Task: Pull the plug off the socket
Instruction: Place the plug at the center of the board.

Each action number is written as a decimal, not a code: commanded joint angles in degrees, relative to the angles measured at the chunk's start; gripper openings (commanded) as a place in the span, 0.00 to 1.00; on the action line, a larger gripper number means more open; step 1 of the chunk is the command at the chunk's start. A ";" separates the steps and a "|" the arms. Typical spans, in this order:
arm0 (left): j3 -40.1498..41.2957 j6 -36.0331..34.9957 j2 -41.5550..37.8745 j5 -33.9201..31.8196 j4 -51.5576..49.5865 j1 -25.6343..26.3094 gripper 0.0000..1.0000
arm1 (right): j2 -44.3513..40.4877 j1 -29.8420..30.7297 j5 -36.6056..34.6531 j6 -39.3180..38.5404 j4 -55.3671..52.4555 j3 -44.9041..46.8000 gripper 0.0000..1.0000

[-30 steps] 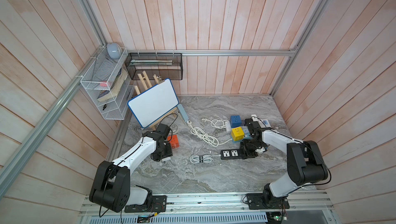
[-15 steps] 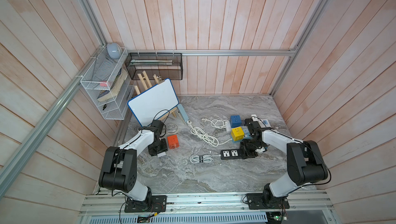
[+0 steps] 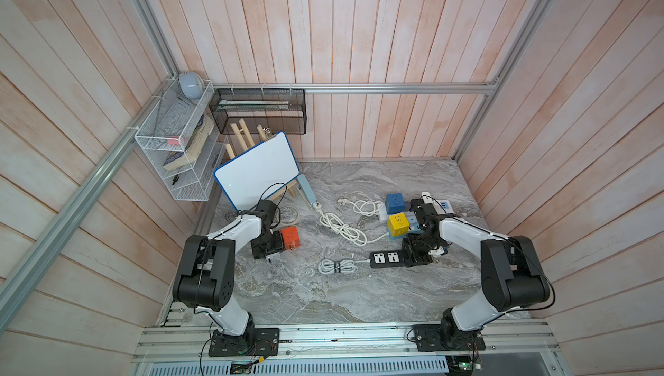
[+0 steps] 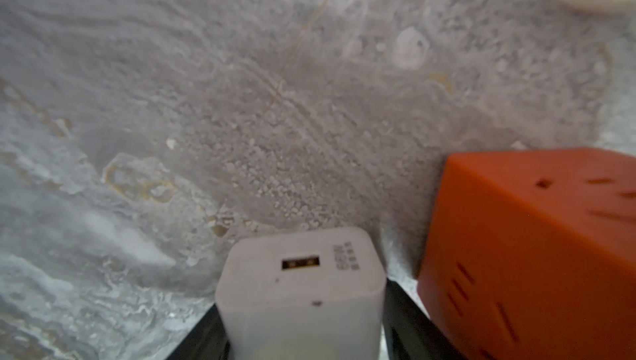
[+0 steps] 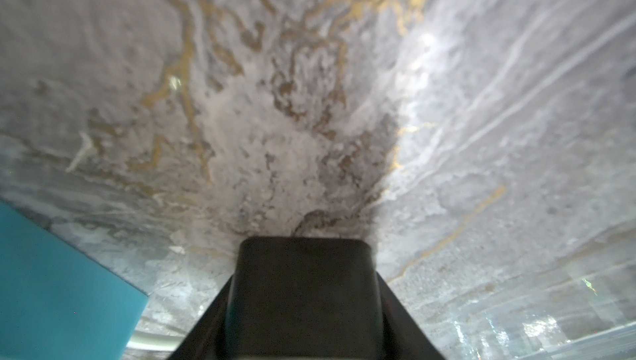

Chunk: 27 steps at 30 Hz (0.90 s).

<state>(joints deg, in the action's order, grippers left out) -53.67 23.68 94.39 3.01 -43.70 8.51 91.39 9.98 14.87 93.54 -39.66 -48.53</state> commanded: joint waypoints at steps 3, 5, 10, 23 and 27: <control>0.26 -0.39 -0.88 0.60 1.15 -0.25 0.69 | 1.93 0.23 -2.22 -0.03 4.60 0.81 0.08; 0.23 -0.30 -1.75 0.43 0.91 -0.21 0.69 | 1.92 0.22 -2.32 -0.10 4.54 0.72 0.08; -0.55 -0.04 -3.36 -0.16 -0.54 -0.25 0.69 | 2.12 0.27 -2.49 -0.38 4.09 0.37 0.07; -5.19 2.61 -13.63 -9.90 -0.97 6.59 0.74 | 0.52 -0.71 -5.64 -3.88 0.22 0.29 0.02; -8.05 2.60 -15.50 -10.16 1.34 10.65 0.74 | 0.19 -3.10 -7.48 -7.39 -1.71 0.81 0.01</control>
<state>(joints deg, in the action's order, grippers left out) -59.40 25.56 80.09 -5.13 -44.51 17.28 91.59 8.99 14.20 90.02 -40.40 -49.06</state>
